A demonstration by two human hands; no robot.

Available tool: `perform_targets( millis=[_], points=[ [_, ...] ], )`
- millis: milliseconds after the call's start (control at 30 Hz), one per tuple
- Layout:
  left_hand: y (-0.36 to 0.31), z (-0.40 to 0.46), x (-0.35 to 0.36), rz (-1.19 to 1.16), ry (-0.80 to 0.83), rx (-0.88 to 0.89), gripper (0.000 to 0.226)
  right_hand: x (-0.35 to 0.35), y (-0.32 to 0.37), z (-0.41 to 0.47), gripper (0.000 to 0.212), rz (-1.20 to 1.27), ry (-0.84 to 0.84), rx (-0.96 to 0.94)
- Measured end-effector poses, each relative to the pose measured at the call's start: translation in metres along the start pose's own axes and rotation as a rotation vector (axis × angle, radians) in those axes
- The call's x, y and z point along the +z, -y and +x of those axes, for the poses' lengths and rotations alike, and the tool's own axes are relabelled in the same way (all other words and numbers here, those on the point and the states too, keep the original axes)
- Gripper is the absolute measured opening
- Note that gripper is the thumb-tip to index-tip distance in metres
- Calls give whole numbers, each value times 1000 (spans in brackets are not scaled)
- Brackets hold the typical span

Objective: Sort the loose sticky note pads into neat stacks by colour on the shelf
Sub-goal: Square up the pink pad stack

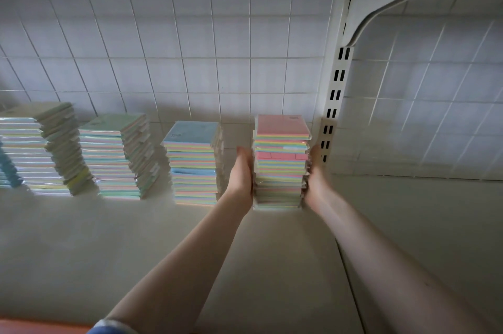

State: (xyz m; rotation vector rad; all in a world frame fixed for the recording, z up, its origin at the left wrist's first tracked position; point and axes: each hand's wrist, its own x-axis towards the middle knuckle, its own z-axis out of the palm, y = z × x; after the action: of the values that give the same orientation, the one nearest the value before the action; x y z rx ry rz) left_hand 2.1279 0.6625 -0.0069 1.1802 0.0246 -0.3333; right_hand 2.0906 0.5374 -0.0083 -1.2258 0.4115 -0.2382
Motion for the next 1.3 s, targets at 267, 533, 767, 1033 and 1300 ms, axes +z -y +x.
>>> perform_targets(
  millis=[267, 533, 767, 1033, 1300],
  points=[
    [8, -7, 4, -26, 6, -19, 49, 7, -10, 2, 76, -21, -43, 56],
    [12, -5, 4, -43, 33, -15, 45, 4, -6, -5, 62, 60, -42, 30],
    [12, -2, 3, -29, 28, -22, 41, 4, 1, -14, 86, 164, -1, 19],
    [13, -2, -2, 3, 28, -13, 44, -1, -6, -11, 81, 140, 3, 5],
    [12, -13, -1, 63, 64, -7, 61, 3, -5, -13, 75, 34, -20, 18]
  ],
)
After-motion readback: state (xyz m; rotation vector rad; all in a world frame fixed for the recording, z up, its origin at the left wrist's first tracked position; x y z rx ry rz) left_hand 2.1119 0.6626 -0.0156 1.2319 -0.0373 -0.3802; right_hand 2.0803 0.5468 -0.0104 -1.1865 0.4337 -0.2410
